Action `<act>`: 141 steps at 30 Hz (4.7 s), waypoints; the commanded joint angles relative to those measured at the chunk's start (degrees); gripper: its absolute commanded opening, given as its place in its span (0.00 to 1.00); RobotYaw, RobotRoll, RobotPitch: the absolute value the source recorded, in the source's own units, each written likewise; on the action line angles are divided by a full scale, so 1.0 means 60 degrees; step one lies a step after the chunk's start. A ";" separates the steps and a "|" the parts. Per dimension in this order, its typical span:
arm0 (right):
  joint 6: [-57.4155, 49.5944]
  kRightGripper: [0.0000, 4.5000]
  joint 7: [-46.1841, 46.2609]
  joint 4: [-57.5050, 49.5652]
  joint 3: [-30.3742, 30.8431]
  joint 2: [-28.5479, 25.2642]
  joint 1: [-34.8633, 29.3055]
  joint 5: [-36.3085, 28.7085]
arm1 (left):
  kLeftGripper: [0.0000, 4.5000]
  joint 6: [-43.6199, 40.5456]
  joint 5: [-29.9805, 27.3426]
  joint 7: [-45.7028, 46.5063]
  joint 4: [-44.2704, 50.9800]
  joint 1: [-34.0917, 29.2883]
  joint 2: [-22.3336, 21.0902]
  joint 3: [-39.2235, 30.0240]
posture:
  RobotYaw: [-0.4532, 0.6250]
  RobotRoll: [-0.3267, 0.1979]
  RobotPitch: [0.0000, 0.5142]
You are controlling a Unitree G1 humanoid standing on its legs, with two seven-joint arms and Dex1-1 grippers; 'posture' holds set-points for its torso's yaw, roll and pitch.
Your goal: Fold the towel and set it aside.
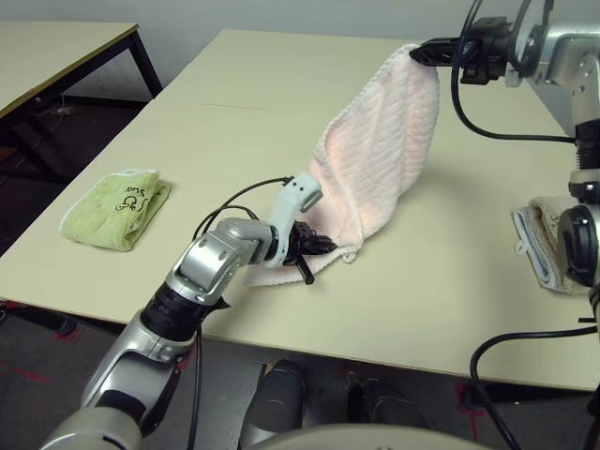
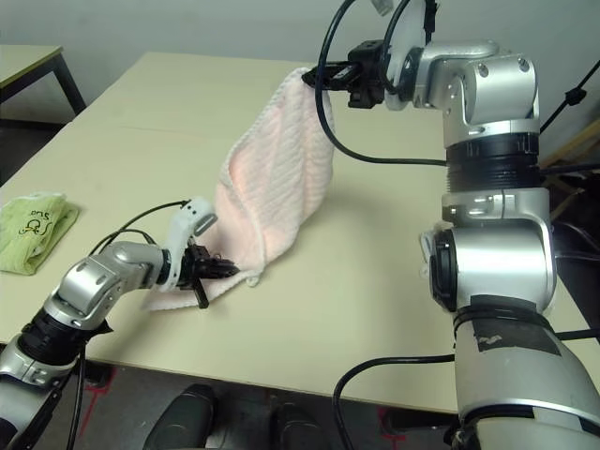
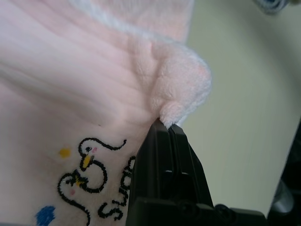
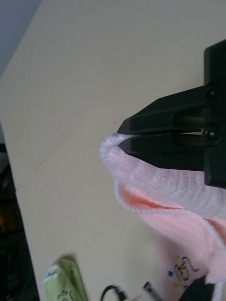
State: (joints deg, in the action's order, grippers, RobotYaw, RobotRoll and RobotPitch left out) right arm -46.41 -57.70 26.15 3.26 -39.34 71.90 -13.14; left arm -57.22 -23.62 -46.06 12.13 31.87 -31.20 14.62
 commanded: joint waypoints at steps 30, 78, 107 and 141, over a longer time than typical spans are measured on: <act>0.6679 0.00 0.1611 0.4949 -0.1622 0.1000 0.0797 -0.0025 | 0.00 0.8640 0.2797 -0.0104 -0.9482 0.5882 -0.1684 -0.1973 | 0.59 0.62 0.12; 0.1780 0.00 -0.3153 -0.1215 -0.1781 -0.2208 -0.8991 -0.2565 | 0.00 0.3228 -0.0864 -0.5933 -0.4205 -0.2417 -0.4634 -0.3486 | 0.55 0.62 0.16; 0.6610 0.64 -0.0509 0.4021 -0.0955 0.0457 -0.4675 0.0455 | 1.00 0.5037 0.1795 -0.4462 -0.6957 -0.1033 -0.4842 -0.2974 | 0.57 0.62 0.15; 0.1048 0.86 -0.0689 -0.4473 -0.1588 0.0207 -0.8536 -0.3111 | 0.86 0.0396 -0.2892 -0.1213 0.1681 -0.3286 -0.2093 -0.3340 | 0.57 0.62 0.20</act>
State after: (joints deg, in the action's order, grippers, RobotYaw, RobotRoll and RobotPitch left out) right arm -39.09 -62.30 0.25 -7.27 -38.46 20.65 -31.02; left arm -56.17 -42.73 -53.64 22.84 12.81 -42.97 -7.03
